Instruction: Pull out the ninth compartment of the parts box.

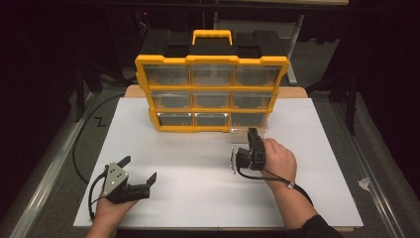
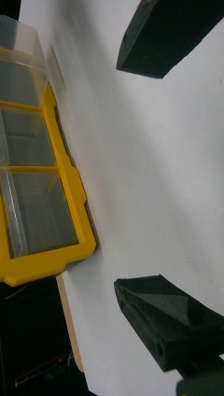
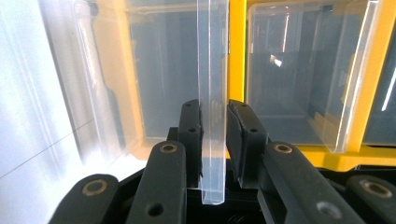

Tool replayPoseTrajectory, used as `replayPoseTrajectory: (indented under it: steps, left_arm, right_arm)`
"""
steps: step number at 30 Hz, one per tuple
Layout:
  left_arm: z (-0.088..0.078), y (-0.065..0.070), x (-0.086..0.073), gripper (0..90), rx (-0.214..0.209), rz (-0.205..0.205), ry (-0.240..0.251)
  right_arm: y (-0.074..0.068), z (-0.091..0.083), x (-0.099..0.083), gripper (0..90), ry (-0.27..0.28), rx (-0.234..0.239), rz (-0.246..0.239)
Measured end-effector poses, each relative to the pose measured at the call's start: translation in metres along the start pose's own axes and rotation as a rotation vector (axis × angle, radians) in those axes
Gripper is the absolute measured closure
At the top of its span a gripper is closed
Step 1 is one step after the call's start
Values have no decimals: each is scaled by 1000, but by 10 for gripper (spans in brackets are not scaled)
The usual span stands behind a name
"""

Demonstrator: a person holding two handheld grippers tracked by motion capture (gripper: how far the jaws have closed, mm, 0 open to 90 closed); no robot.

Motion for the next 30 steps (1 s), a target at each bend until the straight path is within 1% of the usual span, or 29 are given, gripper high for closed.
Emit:
replayPoseTrajectory:
  steps: [1,2,3,4,5,7,9,11,13,19,20,21,30]
  left_arm:
    - [0,0,0,2,-1,-3,2]
    - [0,0,1,2,0,-5,4]
    - [0,0,1,2,0,-5,4]
    - [-1,0,1,2,0,-5,6]
    - [-1,0,1,2,-4,-7,6]
    - [0,0,1,2,-4,-5,4]
    - [-1,0,1,2,-5,-6,5]
    - [-1,0,2,2,-6,-6,7]
    - [-1,0,2,2,-4,-7,7]
    - [-1,-1,2,2,-4,-9,9]
    - [-1,-1,2,2,-4,-8,9]
    - [-1,-1,2,2,-4,-8,9]
    - [-1,0,2,2,-8,-5,7]
  right_arm:
    - [0,-1,0,782,-2,3,-3]
    - [0,-3,0,783,0,-2,-16]
    - [0,-3,0,783,0,-2,-16]
    - [-2,-7,-1,782,-10,11,-14]
    - [-3,-7,-1,782,-3,-1,-19]
    - [-3,-8,-1,782,-2,-8,-27]
    - [-5,-12,-1,783,0,-7,-25]
    - [-5,-14,-1,784,5,-13,-34]
    - [-5,-15,-1,784,-1,-9,-37]
    - [-7,-17,-1,783,-3,-7,-42]
    - [-9,-17,-1,783,1,-6,-32]
    - [-9,-17,-1,782,-1,-9,-48]
    - [-13,-19,-4,779,4,-9,-44]
Point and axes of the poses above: each handheld gripper's, and its own axes: z roughly forward along the jaws, x roughly out of its top, y roughly to its right, the point moved 2 cm from there along z, roughly forward along the jaws, and after that the axes turned 15 degrees about x, right-handed, at the moved point
